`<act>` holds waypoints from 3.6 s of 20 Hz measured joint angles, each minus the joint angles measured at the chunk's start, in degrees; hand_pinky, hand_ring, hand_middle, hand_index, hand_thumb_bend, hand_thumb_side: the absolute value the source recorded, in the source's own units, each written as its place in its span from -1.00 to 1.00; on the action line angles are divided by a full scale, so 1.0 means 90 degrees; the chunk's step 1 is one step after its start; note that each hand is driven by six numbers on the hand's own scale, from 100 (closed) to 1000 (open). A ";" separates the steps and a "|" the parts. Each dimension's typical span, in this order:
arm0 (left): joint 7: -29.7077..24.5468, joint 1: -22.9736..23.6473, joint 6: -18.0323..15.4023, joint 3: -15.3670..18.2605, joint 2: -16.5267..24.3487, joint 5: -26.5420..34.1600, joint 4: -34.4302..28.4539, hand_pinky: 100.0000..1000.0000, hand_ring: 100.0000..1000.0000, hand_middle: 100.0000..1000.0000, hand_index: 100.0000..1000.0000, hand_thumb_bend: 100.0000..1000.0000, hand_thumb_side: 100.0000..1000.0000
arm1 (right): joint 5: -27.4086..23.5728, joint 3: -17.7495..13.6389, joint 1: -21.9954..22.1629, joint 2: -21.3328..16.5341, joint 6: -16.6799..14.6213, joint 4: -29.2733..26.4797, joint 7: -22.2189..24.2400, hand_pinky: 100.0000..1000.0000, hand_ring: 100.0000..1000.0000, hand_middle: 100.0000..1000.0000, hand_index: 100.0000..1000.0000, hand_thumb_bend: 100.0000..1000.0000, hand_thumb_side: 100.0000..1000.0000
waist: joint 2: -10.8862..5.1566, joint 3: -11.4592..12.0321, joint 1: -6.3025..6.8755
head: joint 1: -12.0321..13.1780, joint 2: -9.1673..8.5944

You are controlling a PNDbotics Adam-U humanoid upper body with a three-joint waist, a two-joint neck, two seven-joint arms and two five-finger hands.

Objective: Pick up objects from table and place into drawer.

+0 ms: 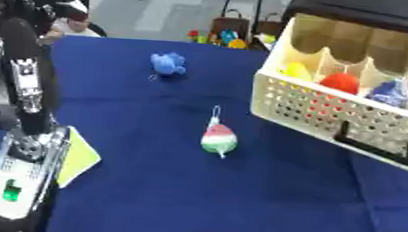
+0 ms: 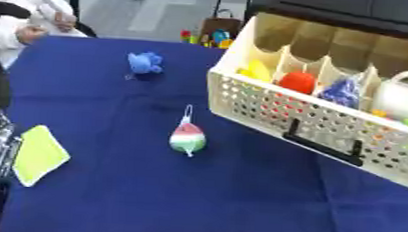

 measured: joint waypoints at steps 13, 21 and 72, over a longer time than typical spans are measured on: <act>-0.0369 0.0497 0.1073 -0.0261 0.2142 -0.1088 0.0000 0.21 0.53 0.56 0.94 -1.00 0.10 | -0.0002 0.0051 0.0055 -0.0108 -0.0053 0.0000 0.0056 0.00 0.03 0.14 0.39 -1.00 0.15 | -0.0044 -0.0183 0.0009 | 0.0035 0.0188; -0.1159 0.0009 0.1878 -0.0385 0.3417 -0.1875 0.0421 0.30 0.64 0.66 0.99 -1.00 0.14 | -0.0034 0.0093 0.0058 -0.0109 -0.0093 0.0000 0.0093 0.00 0.03 0.11 0.39 -1.00 0.14 | -0.0054 -0.0381 -0.0085 | 0.0097 0.0249; -0.4539 -0.3883 0.1617 -0.1144 0.2730 -0.4356 0.6028 0.53 0.92 0.92 1.00 -0.25 0.82 | -0.0228 0.0354 -0.0029 -0.0122 -0.0284 0.0000 0.0338 0.01 0.01 -0.02 0.39 -1.00 0.14 | 0.0370 -0.1099 0.0127 | 0.0946 -0.0317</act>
